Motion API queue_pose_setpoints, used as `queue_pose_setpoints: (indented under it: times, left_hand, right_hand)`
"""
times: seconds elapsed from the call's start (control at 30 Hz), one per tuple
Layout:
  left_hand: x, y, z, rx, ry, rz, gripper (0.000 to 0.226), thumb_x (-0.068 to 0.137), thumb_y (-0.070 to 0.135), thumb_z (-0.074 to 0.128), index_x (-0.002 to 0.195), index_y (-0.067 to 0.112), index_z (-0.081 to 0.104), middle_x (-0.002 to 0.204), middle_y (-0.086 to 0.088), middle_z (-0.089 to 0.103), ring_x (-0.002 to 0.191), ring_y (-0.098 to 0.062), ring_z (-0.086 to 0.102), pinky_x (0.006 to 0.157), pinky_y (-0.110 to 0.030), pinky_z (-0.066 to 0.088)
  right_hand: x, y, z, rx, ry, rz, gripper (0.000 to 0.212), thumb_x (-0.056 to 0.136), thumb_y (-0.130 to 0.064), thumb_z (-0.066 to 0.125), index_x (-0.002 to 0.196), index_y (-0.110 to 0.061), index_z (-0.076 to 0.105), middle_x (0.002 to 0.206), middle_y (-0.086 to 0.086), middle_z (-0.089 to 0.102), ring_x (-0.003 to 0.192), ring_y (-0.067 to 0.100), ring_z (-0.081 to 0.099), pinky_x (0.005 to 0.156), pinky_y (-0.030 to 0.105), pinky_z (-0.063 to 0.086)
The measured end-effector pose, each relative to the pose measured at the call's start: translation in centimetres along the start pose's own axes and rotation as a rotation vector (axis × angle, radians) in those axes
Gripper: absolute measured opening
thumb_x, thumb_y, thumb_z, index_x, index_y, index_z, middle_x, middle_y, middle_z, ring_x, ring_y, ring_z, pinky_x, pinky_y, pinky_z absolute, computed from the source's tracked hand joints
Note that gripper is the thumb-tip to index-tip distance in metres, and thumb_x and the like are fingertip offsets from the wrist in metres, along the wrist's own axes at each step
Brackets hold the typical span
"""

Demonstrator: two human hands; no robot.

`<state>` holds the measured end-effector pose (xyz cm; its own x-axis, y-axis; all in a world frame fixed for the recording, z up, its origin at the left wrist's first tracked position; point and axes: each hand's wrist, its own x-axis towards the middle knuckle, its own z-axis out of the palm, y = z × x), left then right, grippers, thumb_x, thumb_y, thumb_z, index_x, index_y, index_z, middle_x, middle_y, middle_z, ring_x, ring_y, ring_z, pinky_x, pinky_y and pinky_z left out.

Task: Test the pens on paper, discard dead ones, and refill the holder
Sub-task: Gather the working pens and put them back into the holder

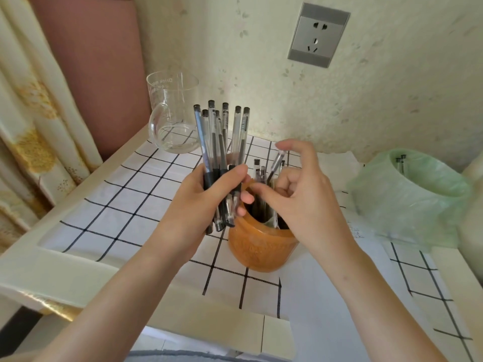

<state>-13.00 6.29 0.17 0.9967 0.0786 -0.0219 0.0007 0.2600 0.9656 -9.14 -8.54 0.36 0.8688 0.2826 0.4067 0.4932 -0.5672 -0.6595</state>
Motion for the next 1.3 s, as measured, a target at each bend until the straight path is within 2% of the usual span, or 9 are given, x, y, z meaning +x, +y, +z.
queue_pose_setpoints:
  times: [0.13,0.2,0.27,0.43,0.6,0.8,1.0,1.2,1.3]
  left_hand:
    - [0.1,0.1,-0.2,0.027,-0.05,0.046,0.027,0.085,0.026,0.057,0.102,0.005,0.058,0.069,-0.004,0.065,0.055,-0.017,0.057,0.052,-0.021,0.05]
    - [0.0,0.3,-0.3,0.061,-0.109,0.066,0.025,0.086,0.026,0.056,0.1,0.005,0.058,0.071,-0.004,0.065,0.057,-0.017,0.058,0.053,-0.022,0.05]
    - [-0.2,0.4,-0.2,0.097,-0.175,0.066,0.024,0.085,0.024,0.055,0.101,0.006,0.058,0.074,-0.002,0.068,0.059,-0.015,0.061,0.053,-0.022,0.051]
    - [-0.7,0.5,0.3,0.144,-0.306,0.039,0.027,0.084,0.021,0.054,0.107,0.007,0.057,0.089,-0.006,0.072,0.068,-0.015,0.068,0.054,-0.024,0.053]
    - [-0.5,0.5,0.1,0.047,-0.271,-0.022,0.029,0.086,0.017,0.053,0.114,0.01,0.056,0.097,-0.011,0.072,0.082,-0.022,0.071,0.059,-0.026,0.057]
    - [-0.2,0.5,-0.3,-0.047,-0.138,0.011,0.026,0.089,0.009,0.052,0.115,0.01,0.056,0.092,-0.008,0.074,0.085,-0.019,0.071,0.061,-0.028,0.058]
    - [0.2,0.4,-0.8,-0.065,-0.028,0.051,0.028,0.086,0.013,0.056,0.113,0.013,0.063,0.072,-0.002,0.06,0.071,-0.007,0.061,0.059,-0.024,0.055]
    - [-0.1,0.5,-0.4,-0.084,-0.069,0.055,0.031,0.079,0.019,0.059,0.11,0.015,0.06,0.073,-0.004,0.065,0.069,-0.01,0.064,0.061,-0.026,0.056]
    - [-0.2,0.5,-0.4,-0.112,-0.078,0.048,0.033,0.078,0.018,0.059,0.11,0.014,0.06,0.081,-0.008,0.069,0.075,-0.014,0.068,0.066,-0.027,0.057]
  right_hand:
    - [0.1,-0.8,-0.8,0.153,0.157,-0.027,0.027,0.088,-0.023,0.065,0.11,-0.021,0.05,0.05,-0.003,0.044,0.046,0.008,0.042,0.049,0.02,0.037]
    - [0.1,-1.2,-1.1,0.316,0.116,0.04,0.018,0.088,-0.036,0.061,0.098,-0.022,0.06,0.052,-0.002,0.045,0.047,0.009,0.04,0.048,0.026,0.035]
    - [0.0,-1.7,-1.4,0.434,0.007,0.12,0.028,0.083,-0.047,0.057,0.093,-0.022,0.066,0.05,-0.009,0.047,0.045,0.004,0.042,0.048,0.017,0.035]
    - [0.0,-2.0,-1.2,0.582,-0.102,0.162,0.022,0.091,-0.027,0.059,0.076,-0.011,0.064,0.043,-0.015,0.049,0.043,0.001,0.05,0.052,0.013,0.039]
    - [0.3,-1.8,-1.2,0.722,-0.055,0.281,0.019,0.095,-0.008,0.049,0.09,0.002,0.065,0.052,0.002,0.045,0.039,-0.002,0.05,0.04,0.006,0.035]
    - [0.8,-1.0,-1.8,0.774,0.17,0.205,0.026,0.098,-0.013,0.043,0.078,-0.012,0.059,0.052,-0.002,0.035,0.04,0.008,0.026,0.037,0.017,0.022]
    - [0.7,-1.2,-1.7,0.59,0.247,0.101,0.021,0.099,-0.015,0.044,0.084,-0.013,0.06,0.054,-0.01,0.041,0.044,0.003,0.034,0.043,0.013,0.028]
    - [0.0,-0.9,-0.4,0.121,-0.079,0.07,0.011,0.086,-0.038,0.064,0.085,-0.026,0.063,0.055,-0.006,0.054,0.049,0.006,0.048,0.05,0.015,0.041]
    - [0.2,-1.0,-0.7,0.175,0.061,0.067,0.031,0.083,-0.032,0.069,0.112,-0.025,0.058,0.05,-0.006,0.049,0.046,0.004,0.046,0.052,0.011,0.038]
